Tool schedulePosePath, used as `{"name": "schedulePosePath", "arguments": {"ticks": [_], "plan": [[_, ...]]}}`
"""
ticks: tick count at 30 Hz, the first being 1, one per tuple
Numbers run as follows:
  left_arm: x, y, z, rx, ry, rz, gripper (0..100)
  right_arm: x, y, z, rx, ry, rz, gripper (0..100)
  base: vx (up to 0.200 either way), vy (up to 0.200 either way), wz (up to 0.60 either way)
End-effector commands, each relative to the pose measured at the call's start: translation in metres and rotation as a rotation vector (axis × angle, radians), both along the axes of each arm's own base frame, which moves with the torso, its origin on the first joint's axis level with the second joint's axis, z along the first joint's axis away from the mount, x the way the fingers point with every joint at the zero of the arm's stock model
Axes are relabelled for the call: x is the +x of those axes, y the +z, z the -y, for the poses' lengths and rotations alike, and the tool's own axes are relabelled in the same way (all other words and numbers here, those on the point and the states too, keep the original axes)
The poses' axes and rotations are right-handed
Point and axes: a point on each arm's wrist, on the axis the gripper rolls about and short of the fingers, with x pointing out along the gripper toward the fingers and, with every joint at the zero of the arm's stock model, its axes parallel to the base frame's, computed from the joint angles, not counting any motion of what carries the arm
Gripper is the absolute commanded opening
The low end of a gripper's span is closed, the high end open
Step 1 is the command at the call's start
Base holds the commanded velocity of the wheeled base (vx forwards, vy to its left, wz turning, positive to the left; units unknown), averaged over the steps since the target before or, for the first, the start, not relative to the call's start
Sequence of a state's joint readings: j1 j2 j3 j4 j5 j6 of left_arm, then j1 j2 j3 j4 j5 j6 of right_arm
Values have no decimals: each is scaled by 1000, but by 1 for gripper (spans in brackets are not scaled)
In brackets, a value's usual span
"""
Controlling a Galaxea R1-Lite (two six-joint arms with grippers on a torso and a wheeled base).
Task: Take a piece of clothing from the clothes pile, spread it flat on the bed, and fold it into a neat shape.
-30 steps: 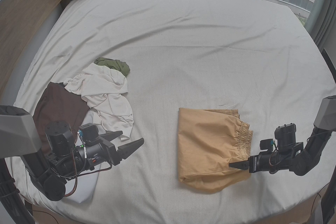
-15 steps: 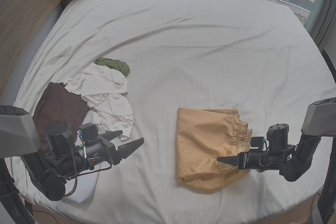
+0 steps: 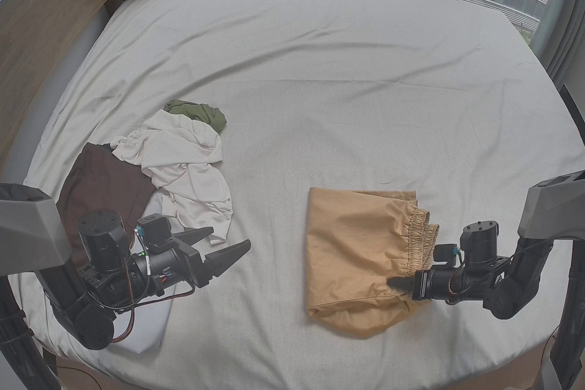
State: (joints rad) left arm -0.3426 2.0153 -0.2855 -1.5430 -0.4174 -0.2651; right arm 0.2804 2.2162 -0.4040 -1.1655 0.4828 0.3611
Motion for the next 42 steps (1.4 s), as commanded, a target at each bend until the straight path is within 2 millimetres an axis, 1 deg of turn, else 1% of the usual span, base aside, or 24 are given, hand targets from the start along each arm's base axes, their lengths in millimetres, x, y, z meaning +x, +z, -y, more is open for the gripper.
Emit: {"name": "schedulePosePath", "arguments": {"ticks": [1, 6, 9, 12, 14, 16, 22, 23, 28, 35, 39, 42], "plan": [[0, -1, 0, 0, -1, -2, 100, 0, -1, 0, -1, 1, -3, 0, 0, 0, 0], [0, -1, 0, 2, 1, -5, 100, -2, -1, 0, 0, 4, -3, 0, 0, 0, 0], [1, 0, -1, 0, 11, 3, 100, -5, 4, -3, 9, 23, 26, 0, 0, 0, 0], [2, 4, -7, -4, 31, 17, 100, -10, 21, -9, 52, 60, 116, 0, 0, 0, 0], [2, 6, -13, -3, 49, 19, 100, -16, 28, -13, 68, 85, 149, 0, 0, 0, 0], [1, 5, -14, 3, 53, 19, 100, -19, 36, -19, 82, 106, 185, 0, 0, 0, 0], [1, 2, -19, 82, 57, 66, 100, -18, 49, -29, 128, 120, 246, 0, 0, 0, 0], [1, 2, -19, 88, 57, 71, 100, -18, 50, -30, 130, 121, 255, 0, 0, 0, 0], [-1, 3, -19, 100, 54, 88, 100, -16, 75, -30, 162, 120, 336, 0, 0, 0, 0], [-1, 3, -19, 103, 52, 88, 100, -16, 97, -31, 197, 121, 389, 0, 0, 0, 0], [-4, 10, -20, 91, 50, 106, 100, -15, 107, -33, 203, 127, 400, 0, 0, 0, 0], [-5, 11, -20, 89, 52, 108, 100, -11, 115, -35, 209, 129, 417, 0, 0, 0, 0]]}}
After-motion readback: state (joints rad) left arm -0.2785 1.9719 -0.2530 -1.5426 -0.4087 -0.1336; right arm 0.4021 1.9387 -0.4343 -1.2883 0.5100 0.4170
